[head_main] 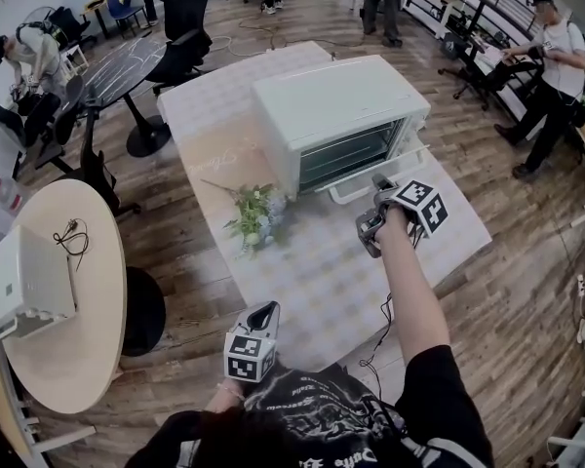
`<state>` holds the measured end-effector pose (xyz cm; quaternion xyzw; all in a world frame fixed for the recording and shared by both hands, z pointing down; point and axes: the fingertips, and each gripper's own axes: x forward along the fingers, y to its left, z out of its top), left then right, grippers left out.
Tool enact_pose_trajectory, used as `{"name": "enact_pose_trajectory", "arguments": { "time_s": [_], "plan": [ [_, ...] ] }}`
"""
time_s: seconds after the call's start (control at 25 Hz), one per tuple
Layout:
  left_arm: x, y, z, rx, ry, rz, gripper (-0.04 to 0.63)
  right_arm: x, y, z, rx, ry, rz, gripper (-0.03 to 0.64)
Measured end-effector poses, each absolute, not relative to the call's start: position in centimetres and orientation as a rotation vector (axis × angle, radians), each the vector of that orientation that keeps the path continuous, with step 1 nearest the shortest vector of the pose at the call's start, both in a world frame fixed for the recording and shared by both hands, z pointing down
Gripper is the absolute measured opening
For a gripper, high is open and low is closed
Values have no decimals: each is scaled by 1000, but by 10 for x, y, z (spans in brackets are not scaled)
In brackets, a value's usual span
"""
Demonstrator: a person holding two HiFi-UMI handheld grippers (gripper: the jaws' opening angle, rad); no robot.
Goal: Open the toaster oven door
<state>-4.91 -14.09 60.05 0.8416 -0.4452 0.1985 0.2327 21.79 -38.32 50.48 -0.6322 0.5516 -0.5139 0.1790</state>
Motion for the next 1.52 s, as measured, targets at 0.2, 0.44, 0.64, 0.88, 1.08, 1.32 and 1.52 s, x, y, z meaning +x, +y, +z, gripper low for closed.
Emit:
{"name": "enact_pose_trajectory", "arguments": {
  "time_s": [0.2,0.44,0.64,0.88,1.08,1.32,1.52],
  "plan": [
    [-47,-138,596,2309,-1224,539,20,224,-367,515,-1792,1530,-1478,138],
    [-45,-135,596,2306,-1222,538,20,231,-348,532,-1775,1484,-1521,123],
    [-40,-134,594,2316,-1213,540,20,236,-334,549,-1779,1438,-1560,110],
    [-37,-132,593,2325,-1209,546,20,241,-320,568,-1791,1420,-1589,103],
    [-33,-135,584,2343,-1211,519,20,247,-310,591,-1782,1343,-1638,92],
    [-31,-136,586,2337,-1216,529,20,249,-305,609,-1723,1340,-1676,89],
    [-29,-136,587,2333,-1223,534,20,251,-301,621,-1713,1330,-1690,89]
  ]
}}
